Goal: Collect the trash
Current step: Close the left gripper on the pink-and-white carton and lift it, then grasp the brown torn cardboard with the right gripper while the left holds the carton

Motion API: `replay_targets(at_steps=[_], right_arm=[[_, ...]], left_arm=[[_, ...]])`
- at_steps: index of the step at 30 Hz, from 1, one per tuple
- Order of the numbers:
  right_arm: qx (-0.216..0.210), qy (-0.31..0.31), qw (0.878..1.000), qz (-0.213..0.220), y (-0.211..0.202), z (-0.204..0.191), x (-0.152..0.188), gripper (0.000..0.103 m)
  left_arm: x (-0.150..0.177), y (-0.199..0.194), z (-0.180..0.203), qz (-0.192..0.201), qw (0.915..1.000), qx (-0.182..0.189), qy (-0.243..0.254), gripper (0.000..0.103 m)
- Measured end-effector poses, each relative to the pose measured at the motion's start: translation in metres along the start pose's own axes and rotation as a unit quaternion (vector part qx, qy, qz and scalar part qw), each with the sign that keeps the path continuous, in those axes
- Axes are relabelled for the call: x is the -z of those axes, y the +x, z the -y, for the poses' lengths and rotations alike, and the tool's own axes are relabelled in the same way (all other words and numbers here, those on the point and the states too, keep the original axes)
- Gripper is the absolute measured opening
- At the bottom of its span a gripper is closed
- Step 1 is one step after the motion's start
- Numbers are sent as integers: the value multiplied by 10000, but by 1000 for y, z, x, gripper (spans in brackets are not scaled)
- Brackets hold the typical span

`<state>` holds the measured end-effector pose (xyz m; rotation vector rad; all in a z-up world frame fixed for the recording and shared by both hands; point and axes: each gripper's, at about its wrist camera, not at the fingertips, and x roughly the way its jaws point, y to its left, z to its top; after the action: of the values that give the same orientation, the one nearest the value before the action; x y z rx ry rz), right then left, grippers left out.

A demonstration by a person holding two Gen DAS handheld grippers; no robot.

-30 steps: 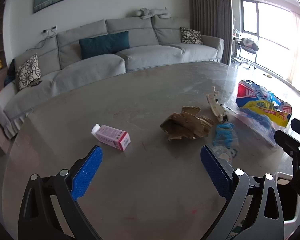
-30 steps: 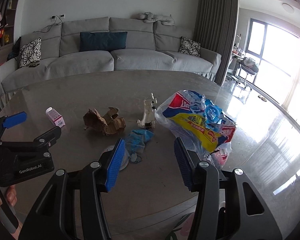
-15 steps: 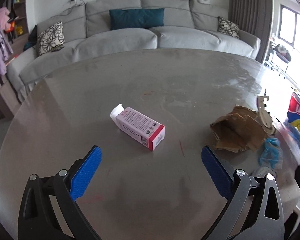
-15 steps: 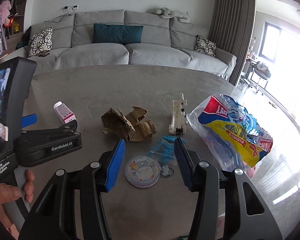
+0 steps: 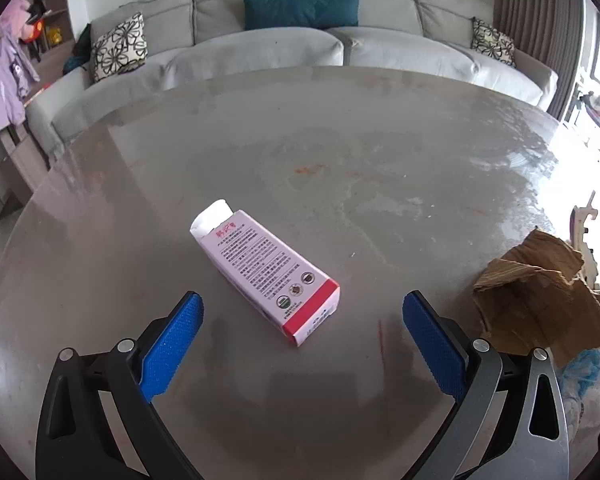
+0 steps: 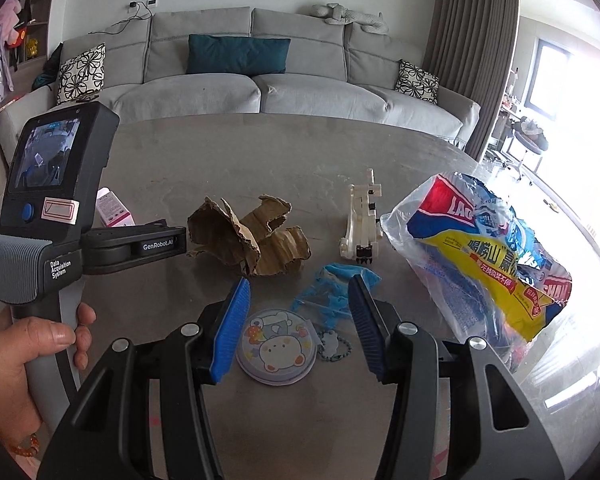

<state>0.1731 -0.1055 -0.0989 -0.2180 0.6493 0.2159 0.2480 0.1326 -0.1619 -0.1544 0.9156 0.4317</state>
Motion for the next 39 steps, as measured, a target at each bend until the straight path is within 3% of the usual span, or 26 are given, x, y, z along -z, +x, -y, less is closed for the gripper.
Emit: replay_targets(at_steps=[2, 20, 21, 25, 30, 39], right_arm=[[-8, -8, 10000, -11, 0, 0, 0, 52], [-7, -97, 9999, -58, 8, -1, 2, 52], [-7, -91, 9999, -46, 8, 0, 2, 52], [-30, -75, 10000, -23, 5, 0, 2, 52], [-52, -90, 9999, -26, 3, -1, 2, 52], [-77, -57, 10000, 26, -3, -1, 1, 52]], left_arm=[[0, 6, -3, -147, 9998, 59, -76, 100], [-17, 19, -17, -166, 9983, -184, -519, 98], [-17, 18, -18, -143, 9982, -215, -538, 94], [-18, 12, -15, -47, 9988, -174, -448, 61], [-18, 5, -10, -81, 9992, -139, -356, 30], [-9, -22, -5, 176, 9998, -44, -84, 30]])
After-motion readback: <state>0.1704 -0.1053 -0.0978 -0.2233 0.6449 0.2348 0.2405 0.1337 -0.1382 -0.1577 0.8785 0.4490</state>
